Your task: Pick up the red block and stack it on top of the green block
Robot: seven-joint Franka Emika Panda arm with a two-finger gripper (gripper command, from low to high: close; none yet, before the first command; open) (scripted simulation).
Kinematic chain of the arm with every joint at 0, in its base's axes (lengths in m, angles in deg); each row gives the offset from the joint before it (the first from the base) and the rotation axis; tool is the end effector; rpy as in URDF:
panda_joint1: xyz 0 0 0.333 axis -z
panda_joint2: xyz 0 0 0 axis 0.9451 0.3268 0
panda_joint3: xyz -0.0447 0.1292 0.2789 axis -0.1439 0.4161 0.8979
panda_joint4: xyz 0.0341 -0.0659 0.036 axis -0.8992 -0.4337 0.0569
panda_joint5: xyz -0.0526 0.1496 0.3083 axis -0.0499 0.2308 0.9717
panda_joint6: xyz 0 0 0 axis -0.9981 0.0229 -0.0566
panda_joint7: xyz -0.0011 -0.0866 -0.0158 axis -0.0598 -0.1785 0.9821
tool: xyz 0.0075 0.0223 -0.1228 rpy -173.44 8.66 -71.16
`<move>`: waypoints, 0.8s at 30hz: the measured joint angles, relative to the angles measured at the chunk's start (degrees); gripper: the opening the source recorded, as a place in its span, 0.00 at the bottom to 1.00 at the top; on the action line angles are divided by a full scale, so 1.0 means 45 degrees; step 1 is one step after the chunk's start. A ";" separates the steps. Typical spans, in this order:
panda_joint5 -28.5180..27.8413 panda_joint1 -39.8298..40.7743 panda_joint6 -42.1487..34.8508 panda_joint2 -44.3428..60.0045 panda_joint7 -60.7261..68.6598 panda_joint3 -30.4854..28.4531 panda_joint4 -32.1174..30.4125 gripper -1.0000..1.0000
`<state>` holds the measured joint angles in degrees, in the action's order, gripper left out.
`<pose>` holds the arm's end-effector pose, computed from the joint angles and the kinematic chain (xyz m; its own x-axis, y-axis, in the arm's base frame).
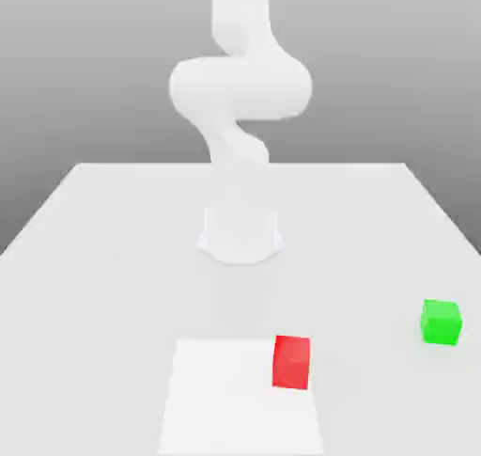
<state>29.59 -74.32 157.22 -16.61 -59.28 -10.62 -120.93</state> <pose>0.3377 -0.0053 0.6621 0.5757 -0.6657 0.4747 -0.4585 -0.7436 -0.4867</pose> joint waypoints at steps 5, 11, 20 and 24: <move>0.0793 -0.1501 0.0795 0.1501 0.2684 -0.1294 -0.0815 0.50; 0.1665 -0.3111 0.1693 0.3350 0.5761 -0.2467 -0.1752 0.50; 0.2682 -0.4963 0.3039 0.6117 1.0152 -0.3401 -0.3151 0.50; 0.2819 -0.5412 0.3674 0.7237 1.1868 -0.3425 -0.3783 0.50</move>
<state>42.28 -98.67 173.75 15.96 -5.87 -26.03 -137.95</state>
